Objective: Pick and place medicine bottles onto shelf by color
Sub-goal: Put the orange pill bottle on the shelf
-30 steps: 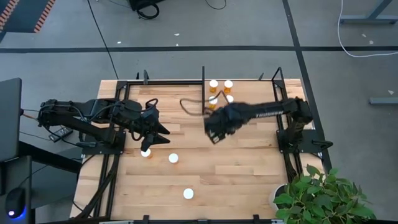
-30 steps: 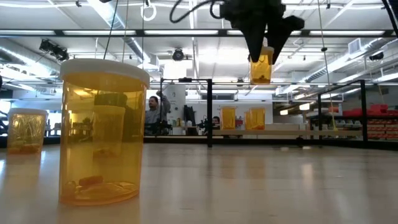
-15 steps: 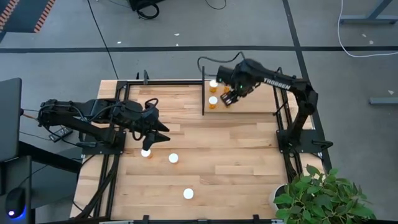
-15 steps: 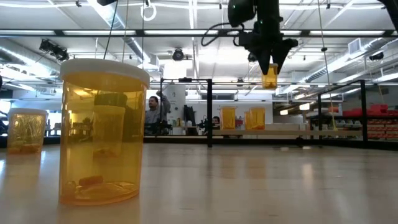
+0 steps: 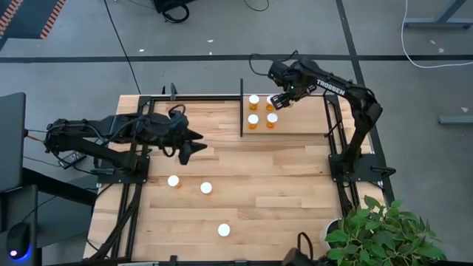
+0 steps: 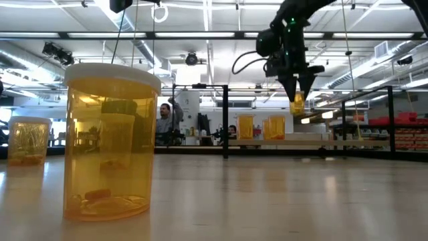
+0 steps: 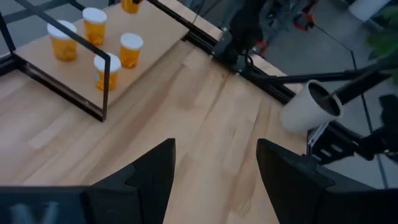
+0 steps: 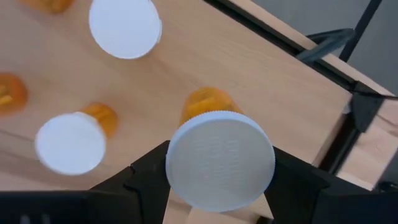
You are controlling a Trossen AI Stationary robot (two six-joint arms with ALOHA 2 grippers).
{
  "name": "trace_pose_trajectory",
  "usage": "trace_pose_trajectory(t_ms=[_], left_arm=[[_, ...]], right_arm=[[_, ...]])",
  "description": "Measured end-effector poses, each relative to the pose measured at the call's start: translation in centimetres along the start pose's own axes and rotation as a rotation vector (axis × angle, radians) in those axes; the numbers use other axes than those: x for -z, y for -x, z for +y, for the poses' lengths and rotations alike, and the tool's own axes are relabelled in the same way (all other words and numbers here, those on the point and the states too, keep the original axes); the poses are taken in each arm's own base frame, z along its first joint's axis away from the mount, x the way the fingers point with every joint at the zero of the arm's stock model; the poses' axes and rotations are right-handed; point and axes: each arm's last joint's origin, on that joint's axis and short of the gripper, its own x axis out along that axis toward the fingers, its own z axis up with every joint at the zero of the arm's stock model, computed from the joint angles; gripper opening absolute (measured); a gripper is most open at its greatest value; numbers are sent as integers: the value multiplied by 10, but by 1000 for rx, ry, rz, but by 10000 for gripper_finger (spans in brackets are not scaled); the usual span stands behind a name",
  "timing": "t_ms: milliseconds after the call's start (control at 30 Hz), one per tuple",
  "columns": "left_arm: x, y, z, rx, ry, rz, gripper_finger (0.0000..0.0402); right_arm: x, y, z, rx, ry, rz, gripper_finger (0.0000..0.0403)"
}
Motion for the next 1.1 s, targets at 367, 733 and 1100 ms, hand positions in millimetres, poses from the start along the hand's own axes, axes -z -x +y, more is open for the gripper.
trace_pose_trajectory(t_ms=[367, 733, 1100], left_arm=[[0, 1, 0, 6, 51, -3, 231], [-7, 2, -6, 67, 114, -76, 231], [-7, 2, -6, 68, 122, -76, 231]], right_arm=[[-3, -43, -6, -37, -93, -1, 225], [-16, -50, -26, -51, -142, -37, 225], [-15, -57, -33, -70, -161, -9, 225]])
